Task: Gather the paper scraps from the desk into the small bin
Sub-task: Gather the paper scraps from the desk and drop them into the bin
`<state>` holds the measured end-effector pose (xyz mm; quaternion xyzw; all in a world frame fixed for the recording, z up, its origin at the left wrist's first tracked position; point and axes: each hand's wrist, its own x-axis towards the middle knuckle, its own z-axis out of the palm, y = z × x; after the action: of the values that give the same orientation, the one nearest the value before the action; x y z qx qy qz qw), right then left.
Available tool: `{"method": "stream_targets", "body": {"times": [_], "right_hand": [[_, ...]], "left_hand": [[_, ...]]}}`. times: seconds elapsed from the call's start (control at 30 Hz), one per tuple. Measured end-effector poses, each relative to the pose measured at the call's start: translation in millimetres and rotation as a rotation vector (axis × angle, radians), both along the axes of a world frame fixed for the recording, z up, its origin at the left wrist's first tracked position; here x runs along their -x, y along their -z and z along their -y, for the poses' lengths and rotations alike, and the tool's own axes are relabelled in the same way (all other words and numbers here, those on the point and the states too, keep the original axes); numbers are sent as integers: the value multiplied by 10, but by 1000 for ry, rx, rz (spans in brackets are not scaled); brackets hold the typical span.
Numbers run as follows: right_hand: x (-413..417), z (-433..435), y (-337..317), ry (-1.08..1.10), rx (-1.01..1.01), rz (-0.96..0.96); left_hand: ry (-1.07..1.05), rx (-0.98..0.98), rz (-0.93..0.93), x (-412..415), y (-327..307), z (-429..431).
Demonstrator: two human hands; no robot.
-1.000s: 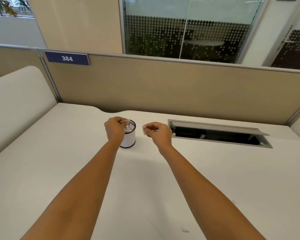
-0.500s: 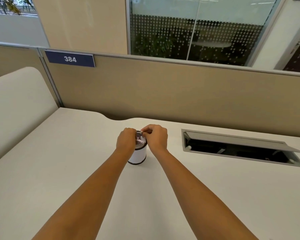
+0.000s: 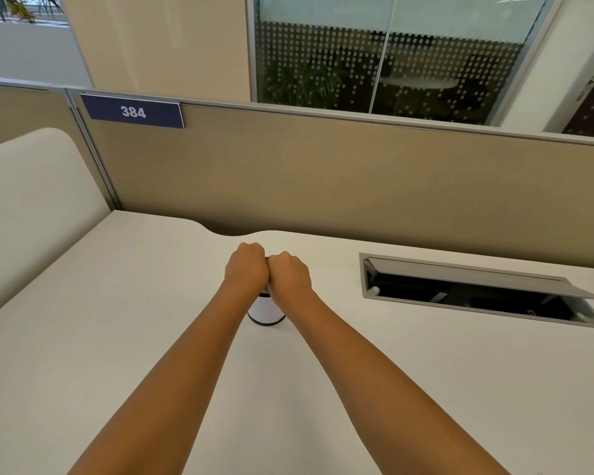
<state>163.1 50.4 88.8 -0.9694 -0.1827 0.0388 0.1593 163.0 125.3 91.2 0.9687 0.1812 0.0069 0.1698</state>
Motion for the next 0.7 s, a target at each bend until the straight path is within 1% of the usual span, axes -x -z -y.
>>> {"method": "stream_targets", "body": {"times": [0.1,0.2,0.3,0.4,0.5,0.6,0.7], "right_hand": [[35,5,-24,-40,60,25],[67,20,-5,-124,191,27],[35,21,54,-163,289,-5],[-25,-20,65,-169,391,-33],[-88,-85,29,-141,455,-83],[-133,-155,27,-100,502,-155],[-167,-199,59,-81,500,-213]], "left_hand": [[-35,-92,36,85,22,-9],[-25,-204,-16,122,28,1],[-28,-213,-7,131,86,-28],[-56,-87,70,143,134,-70],[-119,150,153,154,192,-118],[-179,357,162,147,239,-193],[-220,454,155,136,285,-244]]}}
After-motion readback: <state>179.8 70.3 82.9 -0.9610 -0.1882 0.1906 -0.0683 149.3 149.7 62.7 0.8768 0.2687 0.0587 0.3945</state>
